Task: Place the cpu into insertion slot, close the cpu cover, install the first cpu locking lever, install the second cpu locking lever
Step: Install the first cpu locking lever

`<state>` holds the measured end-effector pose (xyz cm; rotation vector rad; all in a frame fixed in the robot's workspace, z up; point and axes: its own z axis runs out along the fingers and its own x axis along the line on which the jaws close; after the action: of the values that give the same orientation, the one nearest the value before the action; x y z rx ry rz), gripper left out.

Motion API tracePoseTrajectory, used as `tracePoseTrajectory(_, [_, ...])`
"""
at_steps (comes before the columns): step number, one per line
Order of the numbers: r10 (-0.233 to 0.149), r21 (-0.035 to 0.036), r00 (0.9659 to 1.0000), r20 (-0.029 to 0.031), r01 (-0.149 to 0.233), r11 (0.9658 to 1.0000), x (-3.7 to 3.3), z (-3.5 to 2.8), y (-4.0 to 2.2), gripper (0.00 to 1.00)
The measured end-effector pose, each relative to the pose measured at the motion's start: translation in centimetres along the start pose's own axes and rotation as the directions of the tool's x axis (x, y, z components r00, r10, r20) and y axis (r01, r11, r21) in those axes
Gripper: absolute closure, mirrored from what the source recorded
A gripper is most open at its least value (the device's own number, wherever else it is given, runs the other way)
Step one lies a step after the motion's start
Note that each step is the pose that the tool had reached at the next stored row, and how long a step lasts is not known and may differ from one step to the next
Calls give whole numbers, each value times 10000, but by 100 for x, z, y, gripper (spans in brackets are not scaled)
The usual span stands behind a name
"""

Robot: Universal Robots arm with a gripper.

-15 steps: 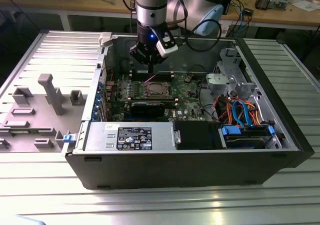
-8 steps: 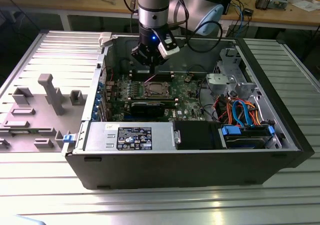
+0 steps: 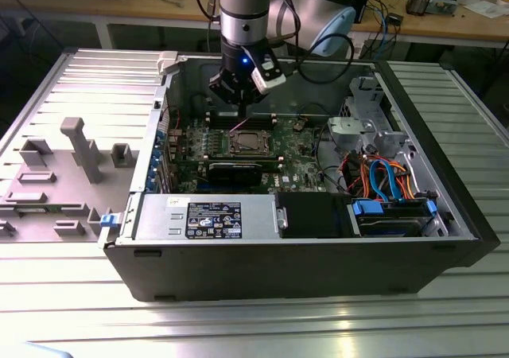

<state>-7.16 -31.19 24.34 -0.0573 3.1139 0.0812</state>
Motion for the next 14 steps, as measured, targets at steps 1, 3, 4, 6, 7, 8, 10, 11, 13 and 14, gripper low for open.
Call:
tracePoseTrajectory(1, [-1, -1, 10000, 2, 1, 10000, -5, 5, 0, 89])
tracePoseTrajectory(3, [0, 0, 10000, -1, 0, 10000, -21, 17, 2, 89])
tracePoseTrajectory(4, [0, 0, 10000, -1, 0, 10000, -24, 23, 3, 89])
tracePoseTrajectory(6, [2, 0, 10000, -1, -2, 10000, -25, 31, 8, 89])
tracePoseTrajectory(7, [1, -5, 10000, -1, -1, 10000, -26, 36, 11, 89])
tracePoseTrajectory(8, [0, -11, 10000, -2, 0, 10000, -28, 41, 15, 89])
tracePoseTrajectory(10, [2, -12, 10000, -2, -2, 10000, -36, 50, 24, 89])
tracePoseTrajectory(11, [1, -11, 10000, -2, -1, 10000, -36, 53, 26, 89])
tracePoseTrajectory(13, [1, -13, 10000, -2, -1, 10000, -38, 61, 32, 89])
tracePoseTrajectory(14, [1, -13, 10000, -1, -1, 10000, -43, 68, 36, 89])
